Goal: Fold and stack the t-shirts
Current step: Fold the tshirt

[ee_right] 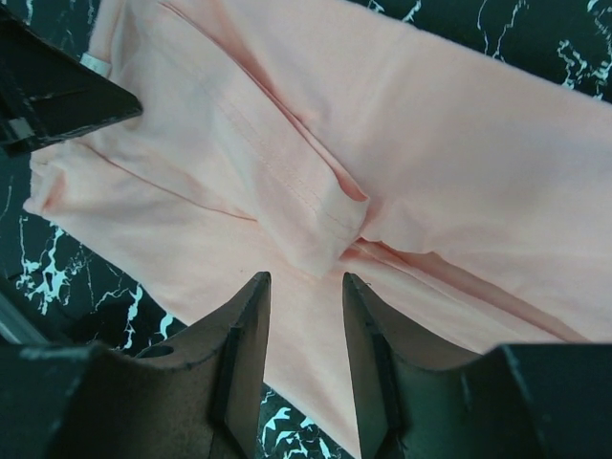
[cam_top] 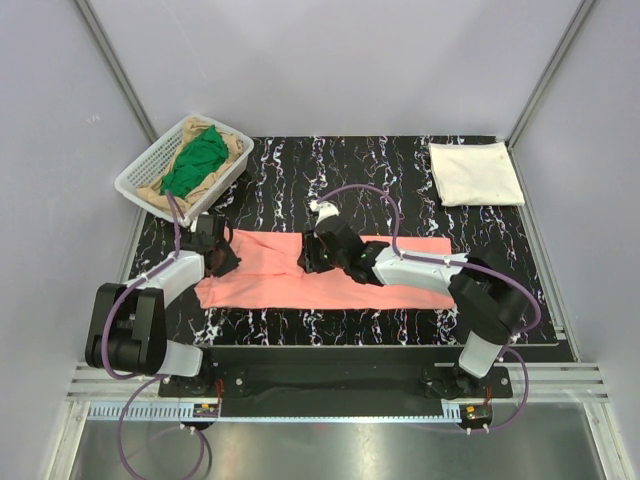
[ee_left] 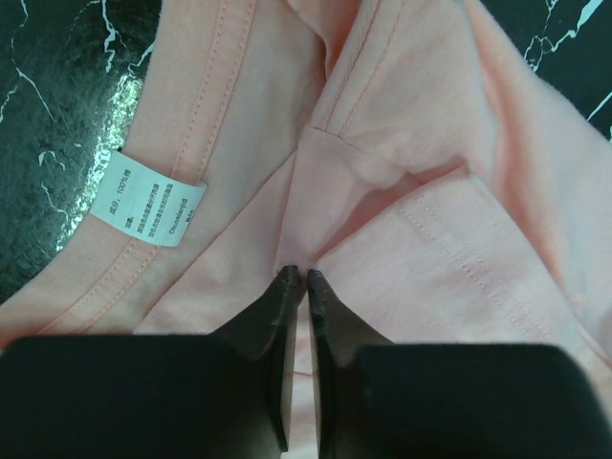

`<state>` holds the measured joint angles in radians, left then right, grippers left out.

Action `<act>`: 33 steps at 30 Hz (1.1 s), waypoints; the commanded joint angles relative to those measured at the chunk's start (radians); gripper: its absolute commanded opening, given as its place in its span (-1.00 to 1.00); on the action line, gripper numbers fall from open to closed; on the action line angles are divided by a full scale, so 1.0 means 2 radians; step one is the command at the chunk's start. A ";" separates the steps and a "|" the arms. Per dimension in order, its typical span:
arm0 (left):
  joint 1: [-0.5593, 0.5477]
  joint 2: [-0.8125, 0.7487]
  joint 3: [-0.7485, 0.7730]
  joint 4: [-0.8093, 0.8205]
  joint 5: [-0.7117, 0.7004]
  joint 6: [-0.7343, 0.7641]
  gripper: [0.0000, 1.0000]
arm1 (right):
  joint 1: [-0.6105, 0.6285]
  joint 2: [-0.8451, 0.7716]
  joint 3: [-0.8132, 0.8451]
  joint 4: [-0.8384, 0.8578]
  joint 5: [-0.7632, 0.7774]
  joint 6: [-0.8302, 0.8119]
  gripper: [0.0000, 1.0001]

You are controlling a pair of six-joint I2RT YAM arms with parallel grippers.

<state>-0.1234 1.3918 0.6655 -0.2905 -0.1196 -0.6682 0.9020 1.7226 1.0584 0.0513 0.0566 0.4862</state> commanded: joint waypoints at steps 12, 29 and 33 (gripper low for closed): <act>-0.007 -0.032 -0.017 0.014 -0.034 -0.015 -1.00 | -0.002 -0.002 -0.007 0.027 -0.005 0.015 -0.14; -0.009 -0.035 -0.022 -0.001 -0.031 -0.033 -0.42 | -0.002 0.003 0.000 0.030 -0.007 0.012 -0.13; -0.020 -0.032 -0.024 0.002 -0.038 -0.035 -0.34 | -0.002 0.005 -0.002 0.032 -0.007 0.015 -0.14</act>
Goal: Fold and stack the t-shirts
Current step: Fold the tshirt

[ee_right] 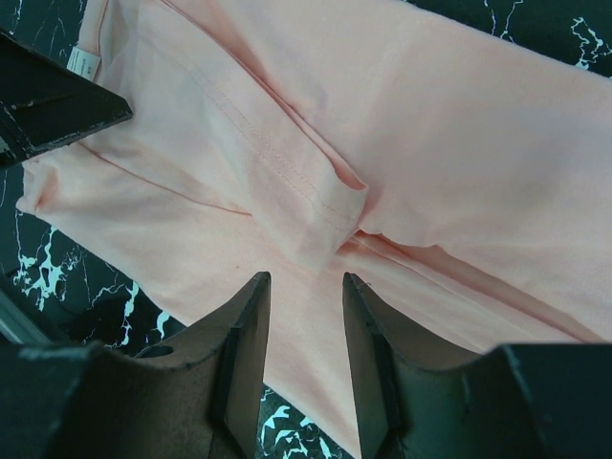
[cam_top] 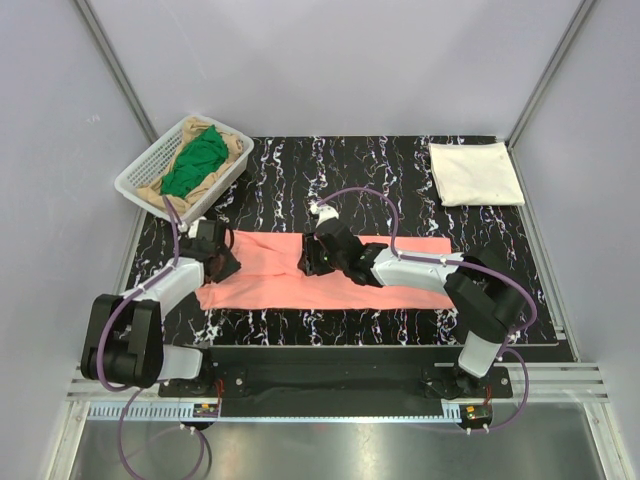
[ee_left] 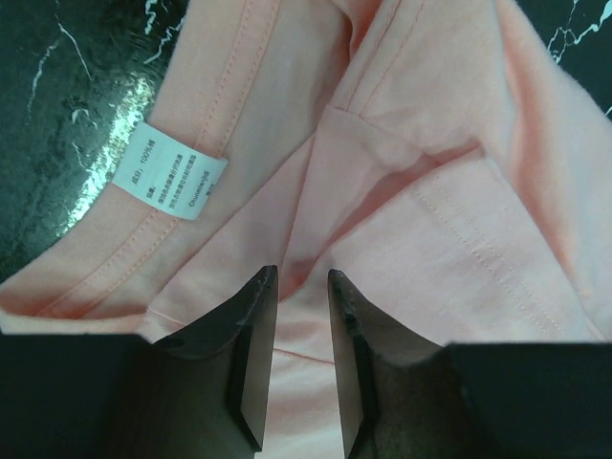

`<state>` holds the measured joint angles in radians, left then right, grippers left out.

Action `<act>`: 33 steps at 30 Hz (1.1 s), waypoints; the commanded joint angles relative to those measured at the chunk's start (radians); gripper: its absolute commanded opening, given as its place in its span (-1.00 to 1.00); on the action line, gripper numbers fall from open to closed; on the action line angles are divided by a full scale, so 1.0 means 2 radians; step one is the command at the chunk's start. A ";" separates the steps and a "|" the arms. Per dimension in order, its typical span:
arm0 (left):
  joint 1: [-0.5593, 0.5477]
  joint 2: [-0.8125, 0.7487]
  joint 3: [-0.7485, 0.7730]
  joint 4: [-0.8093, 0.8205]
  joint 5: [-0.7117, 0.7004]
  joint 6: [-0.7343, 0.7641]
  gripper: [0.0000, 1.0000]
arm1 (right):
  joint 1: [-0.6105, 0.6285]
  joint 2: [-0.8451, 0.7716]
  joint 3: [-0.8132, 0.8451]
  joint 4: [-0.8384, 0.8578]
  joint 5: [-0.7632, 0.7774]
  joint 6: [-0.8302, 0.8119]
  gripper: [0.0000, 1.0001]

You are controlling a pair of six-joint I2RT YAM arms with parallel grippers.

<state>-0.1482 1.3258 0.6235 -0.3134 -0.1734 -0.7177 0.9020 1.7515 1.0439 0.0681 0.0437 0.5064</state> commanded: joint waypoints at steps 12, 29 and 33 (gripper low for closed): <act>-0.013 0.014 0.009 0.006 -0.023 -0.010 -0.98 | -0.002 -0.015 0.000 0.023 0.008 0.004 -0.14; -0.068 -0.040 0.033 -0.089 -0.101 -0.044 -1.00 | -0.002 -0.018 -0.007 0.030 0.006 0.009 -0.13; -0.081 -0.047 0.032 -0.105 -0.113 -0.058 -1.00 | -0.002 -0.020 -0.012 0.032 0.006 0.009 -0.13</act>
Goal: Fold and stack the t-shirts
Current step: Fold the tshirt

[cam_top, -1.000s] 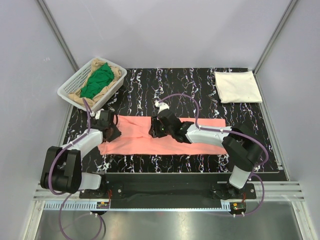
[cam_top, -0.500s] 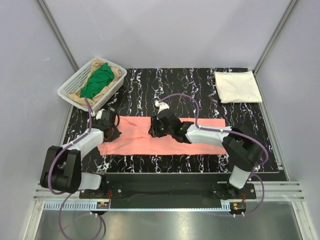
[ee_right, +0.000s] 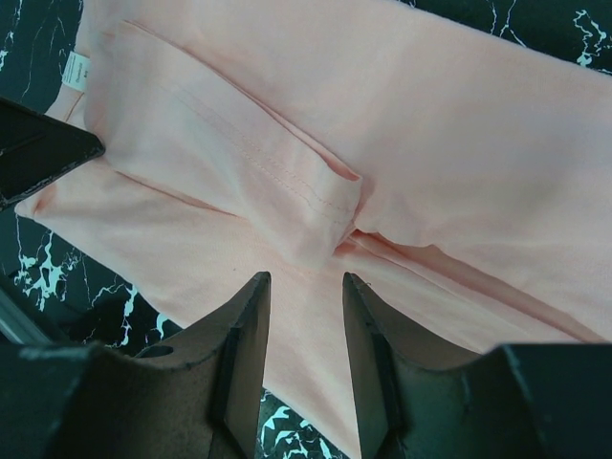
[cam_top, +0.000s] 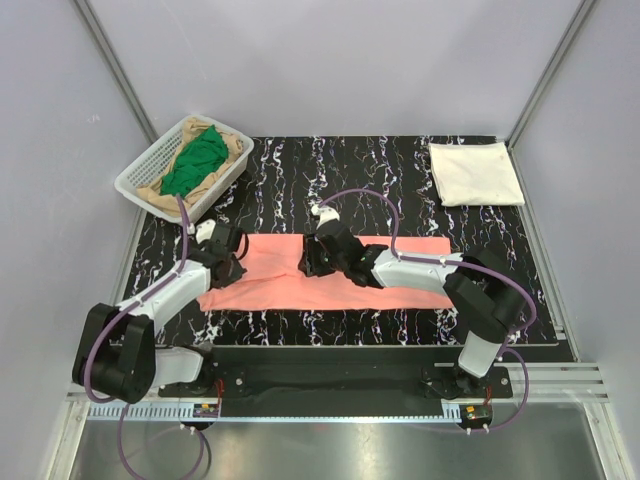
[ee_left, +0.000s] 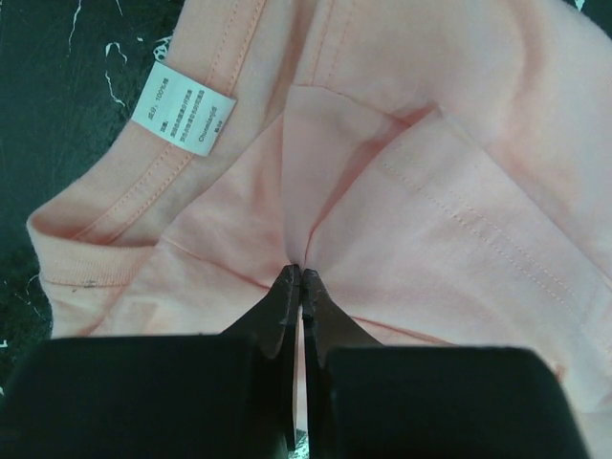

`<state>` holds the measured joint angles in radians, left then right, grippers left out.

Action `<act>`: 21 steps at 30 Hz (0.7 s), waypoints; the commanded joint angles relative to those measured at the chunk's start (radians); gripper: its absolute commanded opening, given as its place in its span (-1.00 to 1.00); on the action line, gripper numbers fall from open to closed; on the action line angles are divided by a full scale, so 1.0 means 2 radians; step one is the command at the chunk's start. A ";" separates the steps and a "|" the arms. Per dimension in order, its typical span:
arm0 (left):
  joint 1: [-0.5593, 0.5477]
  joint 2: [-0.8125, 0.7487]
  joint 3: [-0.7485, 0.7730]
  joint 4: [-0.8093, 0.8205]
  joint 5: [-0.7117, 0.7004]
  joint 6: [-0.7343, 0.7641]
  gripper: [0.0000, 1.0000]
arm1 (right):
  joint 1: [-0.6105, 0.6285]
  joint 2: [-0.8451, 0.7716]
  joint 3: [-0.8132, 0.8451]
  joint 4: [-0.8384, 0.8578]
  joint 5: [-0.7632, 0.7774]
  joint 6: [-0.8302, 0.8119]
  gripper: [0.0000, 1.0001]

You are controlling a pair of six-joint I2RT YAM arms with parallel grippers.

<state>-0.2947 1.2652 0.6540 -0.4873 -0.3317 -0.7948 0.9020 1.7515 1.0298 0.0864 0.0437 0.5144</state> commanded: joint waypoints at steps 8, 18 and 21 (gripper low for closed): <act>-0.017 -0.016 0.005 -0.030 -0.054 -0.035 -1.00 | -0.002 -0.011 -0.001 0.025 -0.001 0.004 -0.15; -0.018 0.025 0.022 -0.045 -0.064 -0.034 -0.44 | -0.002 0.028 0.016 0.027 -0.050 -0.006 -0.20; -0.017 0.024 0.046 -0.070 -0.073 -0.032 -0.35 | -0.002 0.042 0.025 0.022 -0.058 -0.006 -0.17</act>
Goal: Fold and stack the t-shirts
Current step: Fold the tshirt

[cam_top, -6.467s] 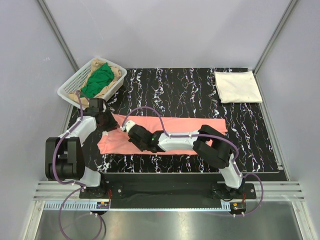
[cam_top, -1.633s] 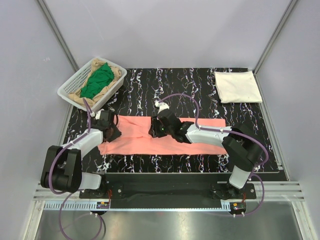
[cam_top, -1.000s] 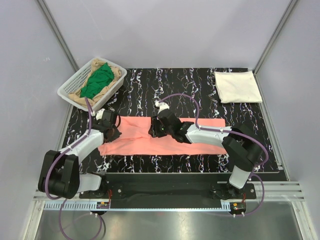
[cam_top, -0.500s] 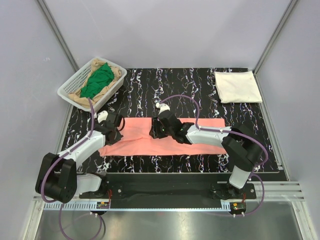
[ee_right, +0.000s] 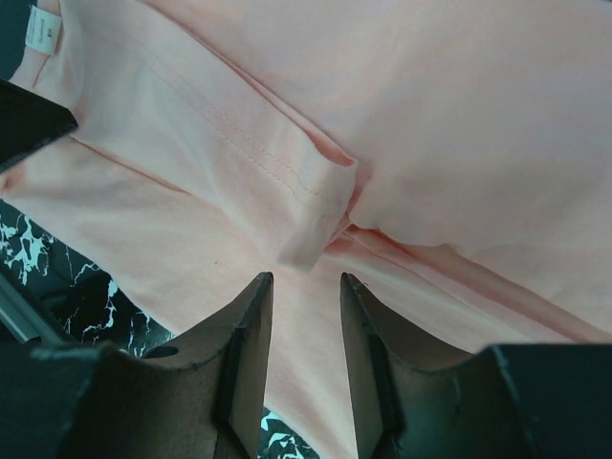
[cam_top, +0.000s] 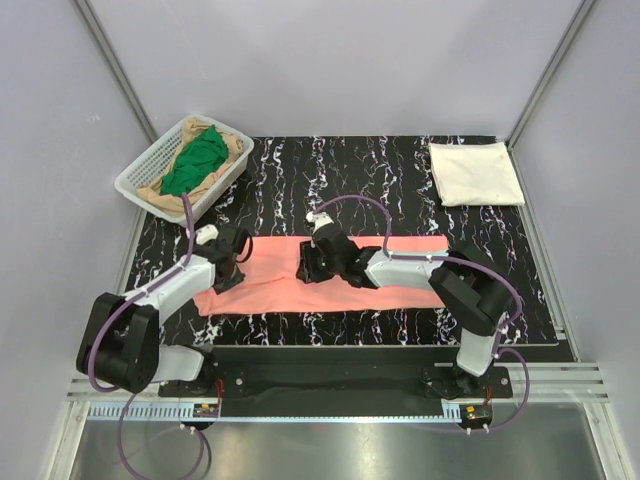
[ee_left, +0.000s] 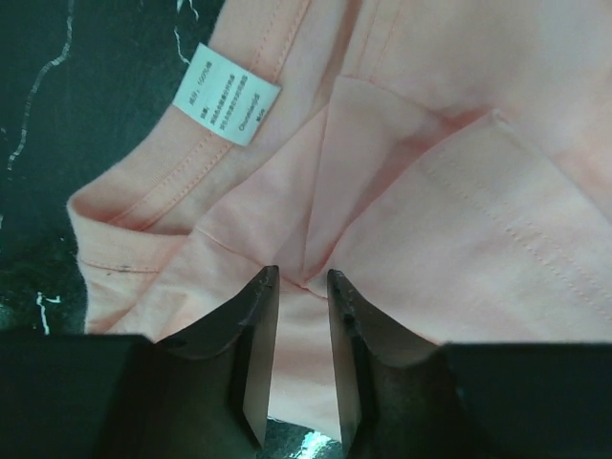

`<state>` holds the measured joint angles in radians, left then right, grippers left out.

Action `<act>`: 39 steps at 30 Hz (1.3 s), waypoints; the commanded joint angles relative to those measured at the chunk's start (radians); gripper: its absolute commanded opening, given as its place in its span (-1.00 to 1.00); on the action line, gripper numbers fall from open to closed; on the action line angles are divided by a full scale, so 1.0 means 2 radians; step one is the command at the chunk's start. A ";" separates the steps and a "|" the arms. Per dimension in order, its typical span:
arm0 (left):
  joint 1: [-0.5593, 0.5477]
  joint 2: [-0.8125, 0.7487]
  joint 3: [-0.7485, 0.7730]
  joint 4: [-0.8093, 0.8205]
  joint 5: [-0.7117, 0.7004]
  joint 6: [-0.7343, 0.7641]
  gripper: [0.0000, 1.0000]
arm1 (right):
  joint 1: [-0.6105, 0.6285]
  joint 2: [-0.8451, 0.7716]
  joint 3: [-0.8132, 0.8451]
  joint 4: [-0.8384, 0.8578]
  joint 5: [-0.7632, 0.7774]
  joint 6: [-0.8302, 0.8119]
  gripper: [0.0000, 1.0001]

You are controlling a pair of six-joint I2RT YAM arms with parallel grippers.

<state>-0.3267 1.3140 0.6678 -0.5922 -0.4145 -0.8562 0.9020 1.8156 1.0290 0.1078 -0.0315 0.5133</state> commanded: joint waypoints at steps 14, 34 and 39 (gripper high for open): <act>-0.001 0.058 0.090 0.021 -0.011 0.030 -0.32 | -0.002 0.032 0.044 0.007 -0.026 -0.009 -0.23; -0.002 0.142 0.084 0.048 -0.042 0.024 -0.35 | -0.002 0.021 0.039 -0.021 0.039 -0.053 -1.00; -0.001 0.141 0.084 0.047 -0.040 0.023 -0.35 | -0.002 0.011 0.045 -0.043 0.053 -0.061 -1.00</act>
<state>-0.3313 1.5665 0.8337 -0.5213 -0.4667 -0.8089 0.9020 1.8874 1.0859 0.0494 0.0254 0.4248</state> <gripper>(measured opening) 0.319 0.011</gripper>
